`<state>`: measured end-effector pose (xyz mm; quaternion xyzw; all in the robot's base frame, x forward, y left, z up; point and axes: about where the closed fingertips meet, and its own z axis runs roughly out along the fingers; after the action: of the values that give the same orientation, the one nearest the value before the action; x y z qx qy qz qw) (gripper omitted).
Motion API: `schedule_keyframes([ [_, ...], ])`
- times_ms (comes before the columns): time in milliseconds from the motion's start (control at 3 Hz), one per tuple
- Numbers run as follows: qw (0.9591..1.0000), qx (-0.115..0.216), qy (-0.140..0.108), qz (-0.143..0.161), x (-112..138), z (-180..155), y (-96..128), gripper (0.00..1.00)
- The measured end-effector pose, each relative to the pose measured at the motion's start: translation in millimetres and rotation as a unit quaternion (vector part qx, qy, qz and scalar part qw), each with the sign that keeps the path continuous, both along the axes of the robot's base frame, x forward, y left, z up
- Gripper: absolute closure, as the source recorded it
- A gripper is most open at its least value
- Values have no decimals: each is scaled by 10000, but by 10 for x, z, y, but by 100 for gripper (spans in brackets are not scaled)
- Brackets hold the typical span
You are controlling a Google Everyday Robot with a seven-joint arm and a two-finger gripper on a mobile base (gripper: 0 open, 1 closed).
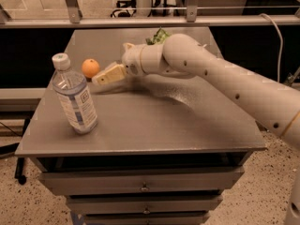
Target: Move orange near green jalapeno chip bag
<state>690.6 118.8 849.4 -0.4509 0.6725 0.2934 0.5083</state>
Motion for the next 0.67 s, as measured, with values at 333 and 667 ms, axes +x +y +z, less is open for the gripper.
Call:
schedule_keyframes([
  [333,9998,187,-6,57,63,-67,220,0],
  [667,9997,230,26,108,70,-80,347,5],
])
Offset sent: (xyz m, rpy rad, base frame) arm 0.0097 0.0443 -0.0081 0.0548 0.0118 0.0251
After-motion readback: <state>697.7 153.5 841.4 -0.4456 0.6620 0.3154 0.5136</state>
